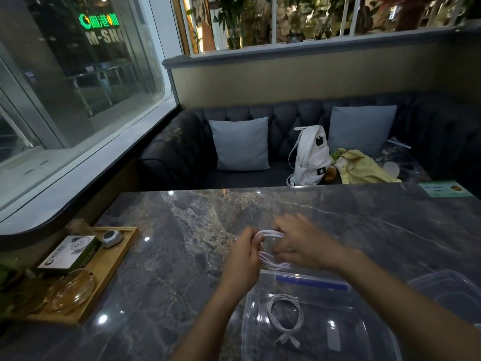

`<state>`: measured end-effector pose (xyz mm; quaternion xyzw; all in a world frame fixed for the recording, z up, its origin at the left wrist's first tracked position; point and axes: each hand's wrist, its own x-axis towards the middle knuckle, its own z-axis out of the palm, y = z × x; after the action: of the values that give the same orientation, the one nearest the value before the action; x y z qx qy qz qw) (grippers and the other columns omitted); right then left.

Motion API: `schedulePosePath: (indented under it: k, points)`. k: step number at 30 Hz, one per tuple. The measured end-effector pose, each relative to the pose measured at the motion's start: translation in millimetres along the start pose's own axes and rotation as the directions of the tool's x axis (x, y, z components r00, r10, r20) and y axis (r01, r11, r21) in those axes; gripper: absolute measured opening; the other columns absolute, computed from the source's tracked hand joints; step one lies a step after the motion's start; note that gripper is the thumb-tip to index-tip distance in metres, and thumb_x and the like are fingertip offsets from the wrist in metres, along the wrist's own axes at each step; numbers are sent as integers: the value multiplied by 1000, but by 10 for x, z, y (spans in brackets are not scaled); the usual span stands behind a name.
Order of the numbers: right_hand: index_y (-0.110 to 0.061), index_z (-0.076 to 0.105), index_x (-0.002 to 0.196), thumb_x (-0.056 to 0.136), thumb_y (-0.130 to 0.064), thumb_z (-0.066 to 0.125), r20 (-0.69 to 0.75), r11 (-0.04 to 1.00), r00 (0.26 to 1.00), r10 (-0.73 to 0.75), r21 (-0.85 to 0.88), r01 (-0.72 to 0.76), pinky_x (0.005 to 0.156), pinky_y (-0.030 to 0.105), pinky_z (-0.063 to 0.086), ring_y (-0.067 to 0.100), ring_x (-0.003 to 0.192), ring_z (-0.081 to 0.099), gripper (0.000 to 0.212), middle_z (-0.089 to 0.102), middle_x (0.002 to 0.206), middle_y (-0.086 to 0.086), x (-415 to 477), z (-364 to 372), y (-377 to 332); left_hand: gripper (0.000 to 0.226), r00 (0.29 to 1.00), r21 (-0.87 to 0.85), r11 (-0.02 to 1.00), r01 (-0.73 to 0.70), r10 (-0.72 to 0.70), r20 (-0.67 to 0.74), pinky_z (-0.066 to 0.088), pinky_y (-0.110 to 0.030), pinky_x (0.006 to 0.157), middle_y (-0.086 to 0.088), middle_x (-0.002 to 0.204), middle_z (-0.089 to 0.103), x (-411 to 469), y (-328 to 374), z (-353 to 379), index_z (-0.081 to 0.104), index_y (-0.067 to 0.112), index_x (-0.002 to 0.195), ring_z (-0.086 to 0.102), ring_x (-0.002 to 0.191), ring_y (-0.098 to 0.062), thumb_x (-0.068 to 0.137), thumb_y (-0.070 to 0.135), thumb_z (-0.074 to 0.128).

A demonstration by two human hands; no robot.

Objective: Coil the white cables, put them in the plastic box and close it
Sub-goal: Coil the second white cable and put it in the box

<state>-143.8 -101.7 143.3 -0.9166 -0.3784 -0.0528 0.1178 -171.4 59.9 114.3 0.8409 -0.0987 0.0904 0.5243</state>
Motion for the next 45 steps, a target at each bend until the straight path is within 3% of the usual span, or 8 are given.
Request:
schedulePosePath:
  k: [11,16,19,22,28,33,39,45]
  points:
    - [0,66,78,80,-2,62,-459,931,863,209,364,-32,78,19,43,9,91,50,5,53,101,8,-19,50,-161,27,970,-220,946,239,-240,20,50,-40,69,-24,85,68,44,-32,-131,54,14,71,66,78,-35,96,16,43]
    - [-1,58,87,90,-6,52,-220,506,662,716,817,-276,59,17,50,8,70,62,8,57,94,7,94,47,-171,28,971,-293,928,229,-238,4,56,-35,62,-8,71,61,20,-6,-109,51,14,70,64,67,-22,97,13,42]
    - [3,53,91,91,-2,49,56,131,632,773,961,-244,46,26,55,16,51,66,7,63,74,16,131,27,-193,29,991,-102,989,107,-114,-73,51,-33,67,5,68,64,12,-42,-104,52,22,69,63,66,-12,96,16,44]
    - [1,57,81,87,3,52,126,15,642,757,977,-210,47,25,55,18,50,64,8,62,69,20,126,8,-183,26,989,-188,977,99,-117,-89,53,-38,69,3,72,65,-25,-46,-119,58,24,73,65,71,-19,94,15,47]
    - [-3,58,72,85,7,54,-19,209,609,793,947,-242,48,24,56,15,47,66,17,64,65,17,120,-6,-93,25,894,-389,861,329,-416,-165,54,-33,48,-5,97,60,12,-154,-237,52,16,118,62,52,-17,93,15,52]
    - [-20,57,70,86,-3,56,-209,537,642,738,758,-370,68,40,56,23,69,66,24,66,70,7,62,73,-63,27,921,-24,942,334,-332,-204,57,-51,62,-5,64,62,-9,-235,-284,59,12,71,62,55,-24,92,27,52]
    - [-12,60,73,84,-5,60,-331,711,733,594,642,-286,63,40,53,22,65,64,13,63,64,0,128,79,-310,63,929,25,931,365,-365,63,30,-31,53,5,36,34,-23,-114,-36,36,16,38,32,38,-13,82,57,55]
    - [1,61,77,84,-1,59,-300,724,800,520,652,-227,61,21,52,21,63,65,8,68,69,13,175,47,-380,71,921,229,901,368,-387,48,51,-38,64,-27,81,68,86,-96,-23,58,0,62,65,77,-39,85,64,41]
